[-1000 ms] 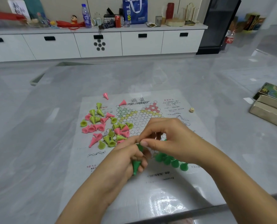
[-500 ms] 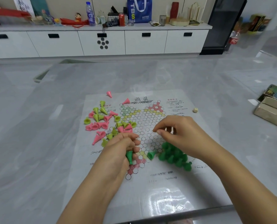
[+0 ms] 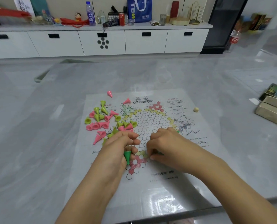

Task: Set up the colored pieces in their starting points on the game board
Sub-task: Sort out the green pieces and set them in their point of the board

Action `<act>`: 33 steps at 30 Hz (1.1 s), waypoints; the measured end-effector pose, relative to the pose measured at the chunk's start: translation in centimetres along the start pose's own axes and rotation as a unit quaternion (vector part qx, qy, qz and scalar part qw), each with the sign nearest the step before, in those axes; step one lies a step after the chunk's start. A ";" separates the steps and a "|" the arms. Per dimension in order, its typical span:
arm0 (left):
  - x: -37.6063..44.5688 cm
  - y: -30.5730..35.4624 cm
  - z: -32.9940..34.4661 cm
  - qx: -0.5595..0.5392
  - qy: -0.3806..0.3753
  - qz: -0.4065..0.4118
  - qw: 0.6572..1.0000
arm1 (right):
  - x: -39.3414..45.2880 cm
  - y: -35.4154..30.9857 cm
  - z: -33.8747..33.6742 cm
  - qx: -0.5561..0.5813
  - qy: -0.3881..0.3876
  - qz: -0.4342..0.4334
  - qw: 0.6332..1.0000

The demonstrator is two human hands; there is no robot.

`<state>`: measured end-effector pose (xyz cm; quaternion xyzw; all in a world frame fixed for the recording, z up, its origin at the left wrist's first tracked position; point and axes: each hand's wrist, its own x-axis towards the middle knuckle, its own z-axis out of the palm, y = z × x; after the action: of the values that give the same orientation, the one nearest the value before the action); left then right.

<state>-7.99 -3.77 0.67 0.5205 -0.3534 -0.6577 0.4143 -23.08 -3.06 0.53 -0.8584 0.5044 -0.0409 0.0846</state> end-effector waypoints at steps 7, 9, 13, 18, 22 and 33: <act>-0.3 0.4 -0.1 -0.010 -0.010 -0.014 1.000 | 0.4 -0.9 -0.9 0.186 0.256 -0.012 0.948; -0.8 0.5 0.2 -0.009 -0.055 -0.045 0.997 | 0.4 -1.5 -1.1 0.195 0.307 -0.017 0.931; -1.4 0.4 0.8 -0.041 -0.120 -0.048 0.991 | 0.4 -2.1 -0.5 0.207 0.277 -0.041 0.937; -1.1 0.5 0.1 -0.060 -0.093 -0.020 0.994 | -0.3 -1.0 -1.9 0.322 0.325 0.071 0.886; -1.4 0.4 0.5 -0.038 -0.111 0.002 0.993 | -0.7 -0.5 -2.1 0.429 0.167 0.151 0.875; -1.0 -0.2 0.6 0.032 -0.086 0.008 0.996 | -0.8 0.0 -2.3 0.482 0.124 0.149 0.854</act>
<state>-8.47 -2.76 1.02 0.4718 -0.4129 -0.6852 0.3707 -23.77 -2.63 2.83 -0.6121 0.5499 -0.3719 0.4296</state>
